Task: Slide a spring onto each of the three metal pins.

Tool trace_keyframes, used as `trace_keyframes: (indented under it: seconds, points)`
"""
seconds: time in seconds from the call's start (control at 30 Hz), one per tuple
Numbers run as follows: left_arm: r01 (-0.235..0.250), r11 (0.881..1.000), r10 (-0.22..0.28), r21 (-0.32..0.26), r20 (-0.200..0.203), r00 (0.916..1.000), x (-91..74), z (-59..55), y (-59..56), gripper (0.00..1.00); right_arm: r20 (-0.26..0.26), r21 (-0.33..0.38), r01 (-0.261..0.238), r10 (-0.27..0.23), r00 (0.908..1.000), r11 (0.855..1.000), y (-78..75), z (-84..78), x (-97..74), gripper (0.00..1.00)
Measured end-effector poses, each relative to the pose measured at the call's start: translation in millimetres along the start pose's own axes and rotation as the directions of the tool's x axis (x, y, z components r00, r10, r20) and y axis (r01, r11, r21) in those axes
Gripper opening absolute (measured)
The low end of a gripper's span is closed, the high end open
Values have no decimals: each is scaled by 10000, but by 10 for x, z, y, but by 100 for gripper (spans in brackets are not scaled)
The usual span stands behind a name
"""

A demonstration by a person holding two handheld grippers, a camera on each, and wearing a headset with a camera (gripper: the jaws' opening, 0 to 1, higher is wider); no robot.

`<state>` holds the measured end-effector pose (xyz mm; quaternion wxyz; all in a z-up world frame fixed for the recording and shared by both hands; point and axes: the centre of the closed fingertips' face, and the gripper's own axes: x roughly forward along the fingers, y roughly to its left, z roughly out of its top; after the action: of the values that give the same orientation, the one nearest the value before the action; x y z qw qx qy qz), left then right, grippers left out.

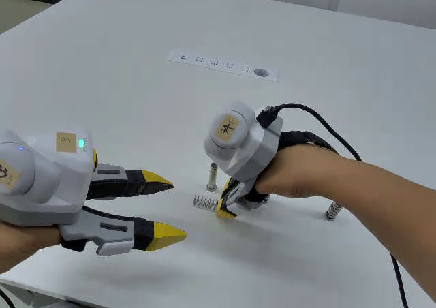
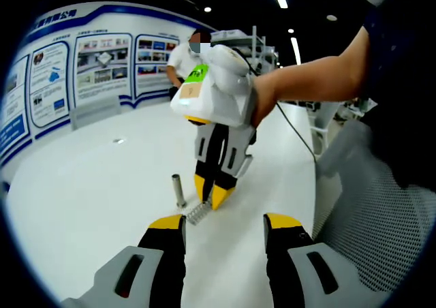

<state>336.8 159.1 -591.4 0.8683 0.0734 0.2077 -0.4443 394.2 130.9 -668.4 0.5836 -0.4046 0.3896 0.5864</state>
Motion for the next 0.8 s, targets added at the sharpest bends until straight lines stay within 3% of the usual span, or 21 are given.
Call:
trace_keyframes:
  seconds: [0.27, 0.5, 0.8]
  points:
    - [78, 9999, -77, 66, -130, 9999, 24, -26, -4, 46, -38, -502, -67, 65, 10000, 9987, 98, -3, -124, 11]
    - [282, 9994, -277, 206, -231, 9993, 79, -15, -34, 43, 53, -850, -626, 632, 9980, 9944, 283, 18, -373, 11]
    - [804, 9952, -792, 551, -253, 9965, 194, 66, -165, 38, 93, -1605, -892, 918, 9957, 9830, 494, 55, -639, 11]
